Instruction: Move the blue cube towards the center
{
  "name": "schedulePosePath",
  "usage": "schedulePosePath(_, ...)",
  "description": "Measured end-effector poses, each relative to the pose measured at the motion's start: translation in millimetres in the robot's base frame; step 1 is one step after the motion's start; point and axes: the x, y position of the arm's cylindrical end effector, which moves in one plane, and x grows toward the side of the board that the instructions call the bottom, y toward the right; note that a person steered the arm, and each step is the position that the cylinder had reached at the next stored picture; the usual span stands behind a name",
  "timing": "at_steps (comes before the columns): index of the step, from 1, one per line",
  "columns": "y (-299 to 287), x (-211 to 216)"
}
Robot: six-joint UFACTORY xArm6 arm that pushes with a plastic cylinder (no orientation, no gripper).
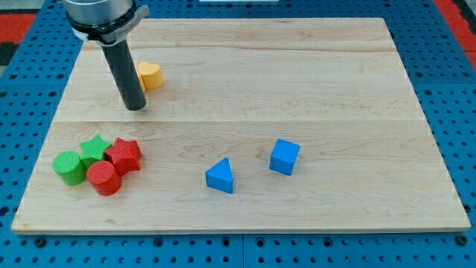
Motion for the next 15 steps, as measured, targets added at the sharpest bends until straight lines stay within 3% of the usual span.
schedulePosePath(2,84,23)
schedulePosePath(5,174,16)
schedulePosePath(6,199,38)
schedulePosePath(8,226,123)
schedulePosePath(9,270,158)
schedulePosePath(10,315,167)
schedulePosePath(11,324,203)
schedulePosePath(12,324,203)
schedulePosePath(14,199,203)
schedulePosePath(15,192,199)
